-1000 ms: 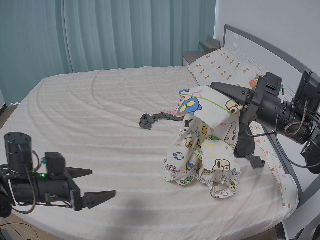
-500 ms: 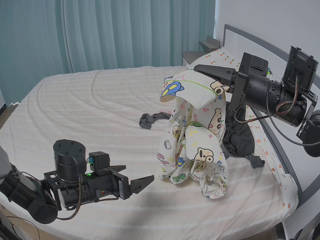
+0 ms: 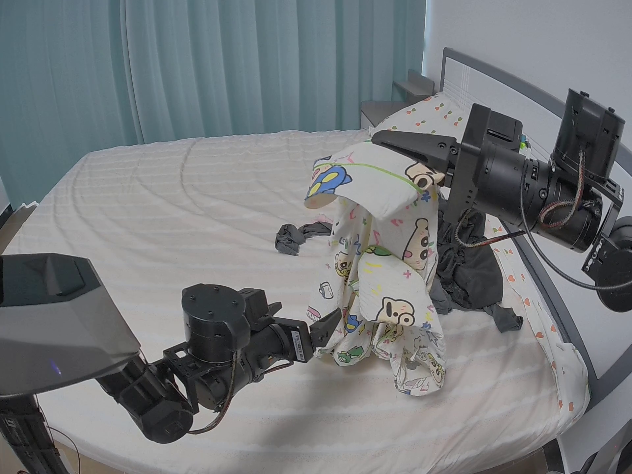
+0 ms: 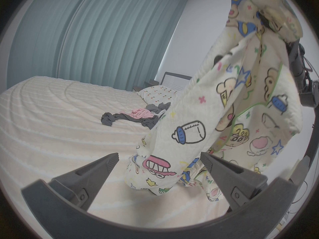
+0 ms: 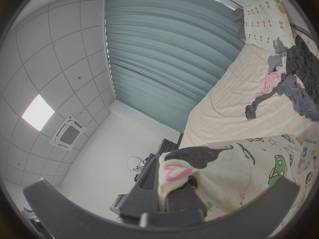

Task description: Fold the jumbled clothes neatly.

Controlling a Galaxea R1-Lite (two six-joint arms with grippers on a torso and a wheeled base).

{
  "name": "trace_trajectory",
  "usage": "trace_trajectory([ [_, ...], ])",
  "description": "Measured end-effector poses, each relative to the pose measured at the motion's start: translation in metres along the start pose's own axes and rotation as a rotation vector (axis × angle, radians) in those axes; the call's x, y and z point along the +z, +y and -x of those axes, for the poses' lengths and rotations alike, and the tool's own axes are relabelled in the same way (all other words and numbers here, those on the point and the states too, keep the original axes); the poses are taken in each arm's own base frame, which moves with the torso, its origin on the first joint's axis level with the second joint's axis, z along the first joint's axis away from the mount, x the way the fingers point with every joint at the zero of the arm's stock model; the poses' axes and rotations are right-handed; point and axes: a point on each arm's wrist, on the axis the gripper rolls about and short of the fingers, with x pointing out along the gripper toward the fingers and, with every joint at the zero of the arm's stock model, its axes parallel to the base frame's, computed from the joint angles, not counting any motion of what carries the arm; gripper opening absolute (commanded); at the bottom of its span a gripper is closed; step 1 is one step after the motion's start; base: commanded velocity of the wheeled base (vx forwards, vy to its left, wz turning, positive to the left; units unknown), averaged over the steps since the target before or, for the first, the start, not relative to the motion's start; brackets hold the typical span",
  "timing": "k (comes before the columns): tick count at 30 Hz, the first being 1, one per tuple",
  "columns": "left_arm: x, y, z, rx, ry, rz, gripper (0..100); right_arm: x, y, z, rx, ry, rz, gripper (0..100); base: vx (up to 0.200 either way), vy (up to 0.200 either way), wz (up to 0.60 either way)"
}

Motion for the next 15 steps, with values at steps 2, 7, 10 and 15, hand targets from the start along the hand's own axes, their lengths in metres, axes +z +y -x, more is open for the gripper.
trace_trajectory([
  [2, -0.002, 0.000, -0.005, 0.003, -0.001, 0.000, 100, -0.002, 0.001, -0.001, 0.003, 0.006, -0.001, 0, 0.000, 0.000, 0.00],
  [7, 0.000, -0.003, -0.020, 0.019, -0.035, 0.004, 100, -0.004, 0.002, -0.002, 0.008, 0.015, -0.002, 0, 0.000, 0.000, 0.00],
  [10, 0.006, -0.005, -0.032, 0.056, -0.088, 0.011, 100, -0.005, 0.003, -0.002, 0.010, 0.018, -0.003, 0, 0.000, 0.000, 0.00],
  [15, 0.006, -0.002, -0.051, 0.160, -0.160, 0.021, 100, -0.007, 0.004, -0.002, 0.012, 0.021, -0.003, 0, 0.000, 0.000, 0.00],
])
